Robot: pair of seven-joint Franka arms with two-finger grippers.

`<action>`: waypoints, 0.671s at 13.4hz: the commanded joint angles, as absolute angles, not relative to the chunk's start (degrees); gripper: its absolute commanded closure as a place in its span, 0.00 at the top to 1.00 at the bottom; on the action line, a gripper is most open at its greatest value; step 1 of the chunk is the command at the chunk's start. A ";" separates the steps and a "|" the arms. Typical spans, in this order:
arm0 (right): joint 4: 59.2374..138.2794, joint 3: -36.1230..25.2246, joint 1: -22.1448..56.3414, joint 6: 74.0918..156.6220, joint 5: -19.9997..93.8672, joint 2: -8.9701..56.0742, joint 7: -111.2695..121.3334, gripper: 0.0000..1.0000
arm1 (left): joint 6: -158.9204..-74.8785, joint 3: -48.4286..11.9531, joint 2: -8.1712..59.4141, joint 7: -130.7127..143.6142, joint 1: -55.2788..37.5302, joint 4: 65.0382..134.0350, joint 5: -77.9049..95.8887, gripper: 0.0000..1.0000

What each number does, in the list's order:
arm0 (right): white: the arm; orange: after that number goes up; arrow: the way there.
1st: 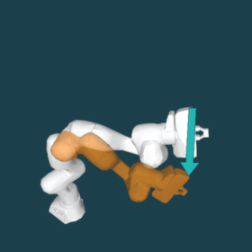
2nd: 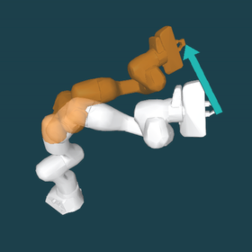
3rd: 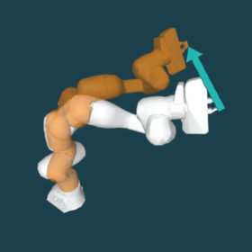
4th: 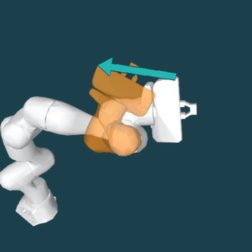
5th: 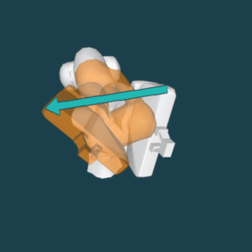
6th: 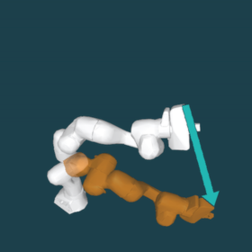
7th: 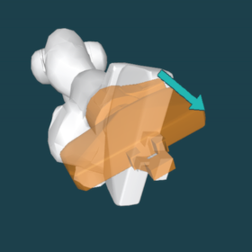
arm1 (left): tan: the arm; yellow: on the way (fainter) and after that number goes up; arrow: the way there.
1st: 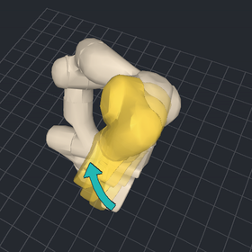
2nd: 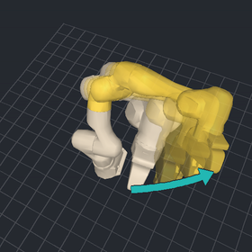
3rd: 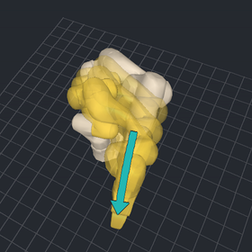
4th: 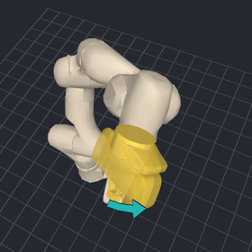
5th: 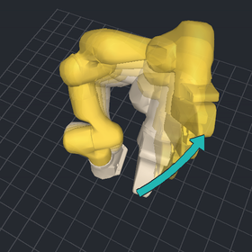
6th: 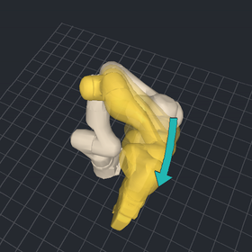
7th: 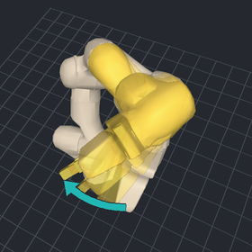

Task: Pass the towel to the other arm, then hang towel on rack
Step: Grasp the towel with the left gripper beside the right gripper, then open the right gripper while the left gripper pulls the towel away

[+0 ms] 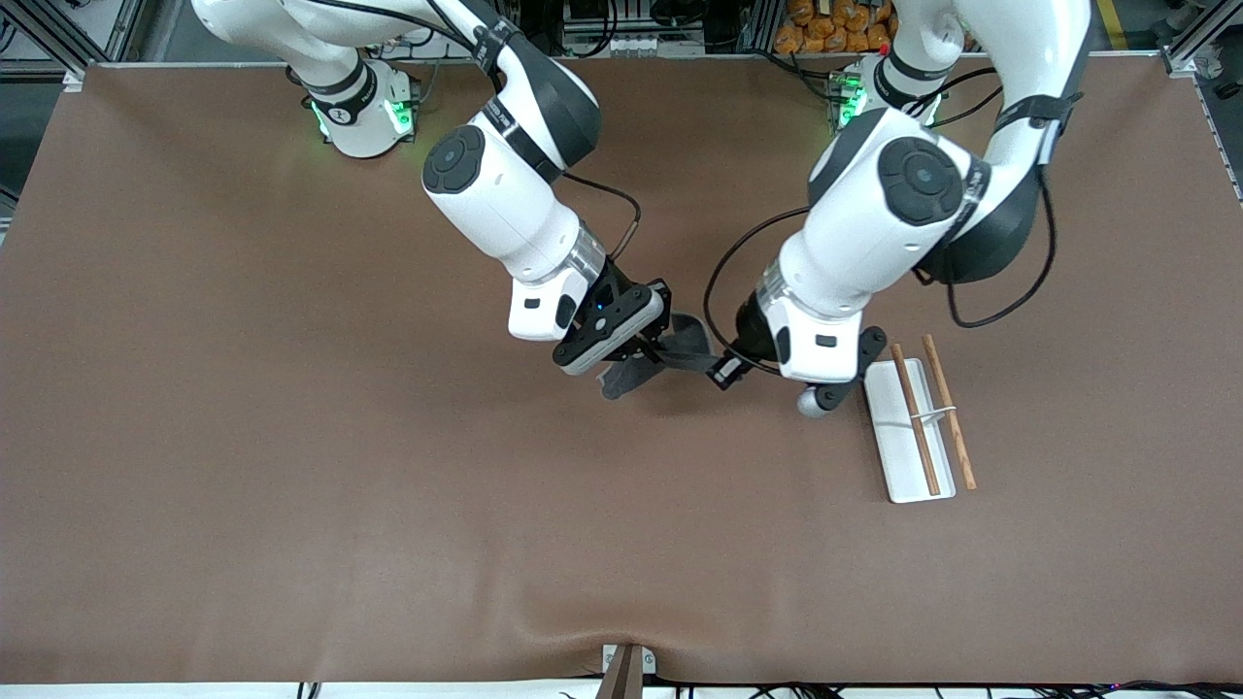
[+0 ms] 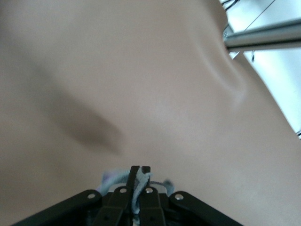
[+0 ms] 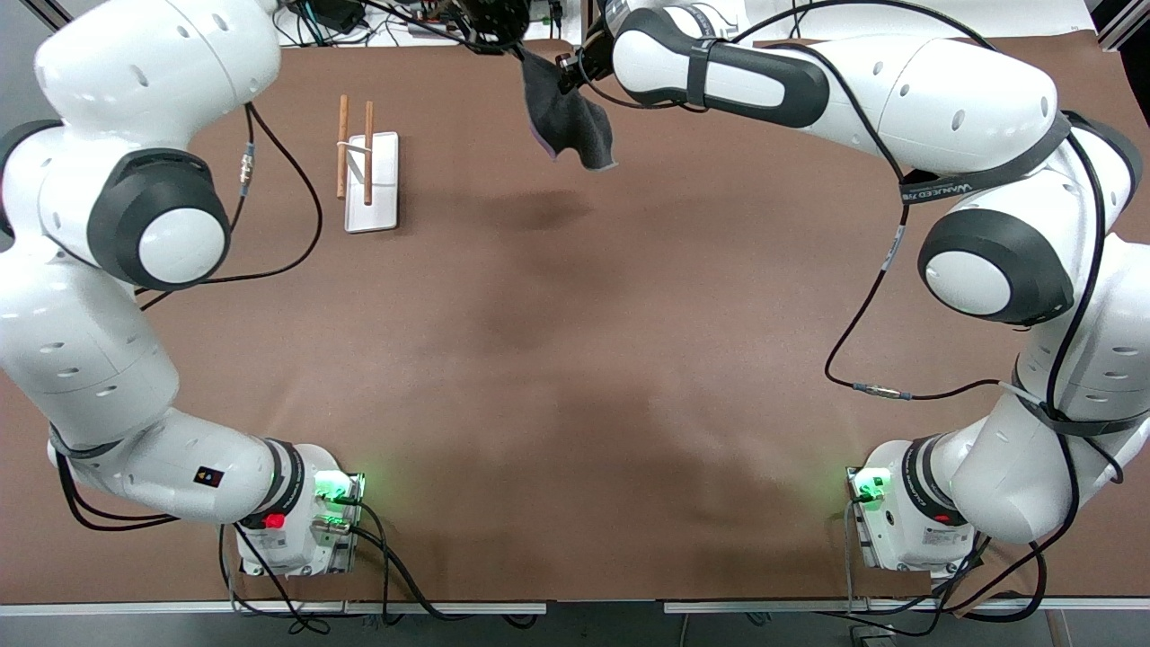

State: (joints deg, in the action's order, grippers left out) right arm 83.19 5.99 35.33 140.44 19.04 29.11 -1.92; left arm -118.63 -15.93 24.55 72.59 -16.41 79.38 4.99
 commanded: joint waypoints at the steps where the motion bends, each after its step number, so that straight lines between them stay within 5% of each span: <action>1: 83.32 5.98 34.63 139.22 18.11 28.74 -2.29 1.00 | -116.90 -15.73 22.85 66.56 -13.63 79.72 3.69 0.00; 9: 88.14 5.89 26.39 136.94 18.11 25.06 -2.64 1.00 | -111.98 -15.64 24.16 40.03 -6.61 81.03 3.69 0.00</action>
